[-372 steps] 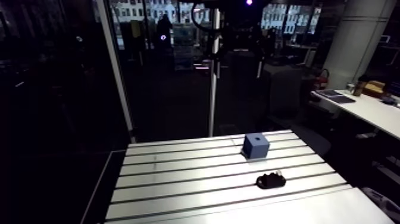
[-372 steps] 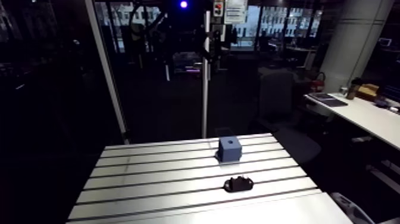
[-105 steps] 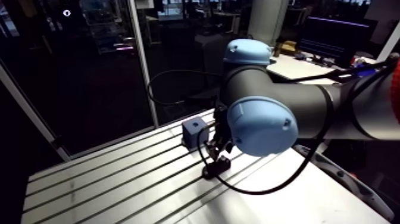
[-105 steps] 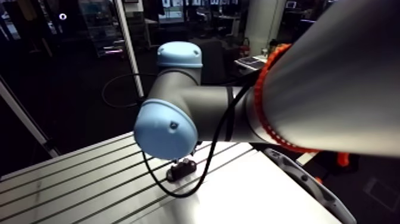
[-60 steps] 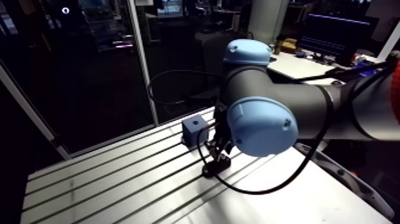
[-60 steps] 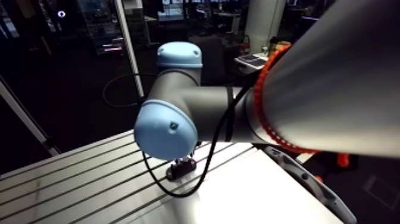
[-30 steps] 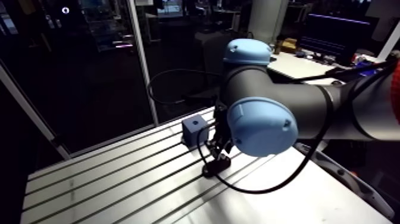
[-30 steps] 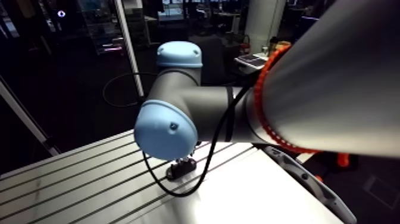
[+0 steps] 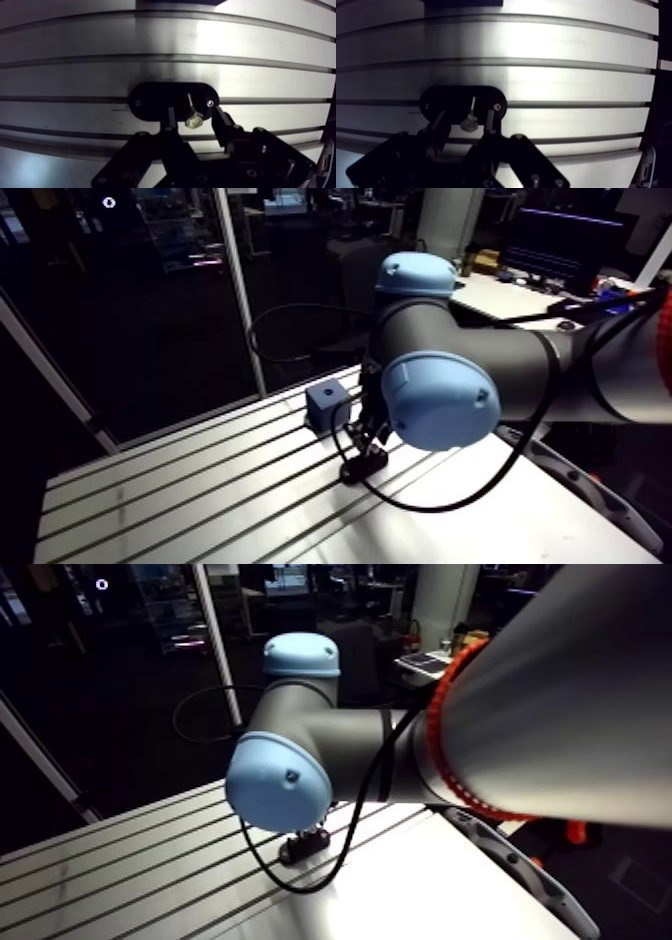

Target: Pick up the M10 bolt and insert it into the hex recess until seated.

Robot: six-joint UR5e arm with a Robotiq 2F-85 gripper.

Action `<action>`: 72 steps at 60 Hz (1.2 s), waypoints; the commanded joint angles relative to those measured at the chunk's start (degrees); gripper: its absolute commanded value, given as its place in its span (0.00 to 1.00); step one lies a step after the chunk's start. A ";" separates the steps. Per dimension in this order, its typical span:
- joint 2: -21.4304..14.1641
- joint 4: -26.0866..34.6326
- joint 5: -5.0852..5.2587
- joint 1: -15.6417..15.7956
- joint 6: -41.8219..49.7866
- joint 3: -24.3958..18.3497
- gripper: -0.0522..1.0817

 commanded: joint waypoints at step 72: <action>0.57 0.00 -0.03 0.00 0.00 -0.01 0.64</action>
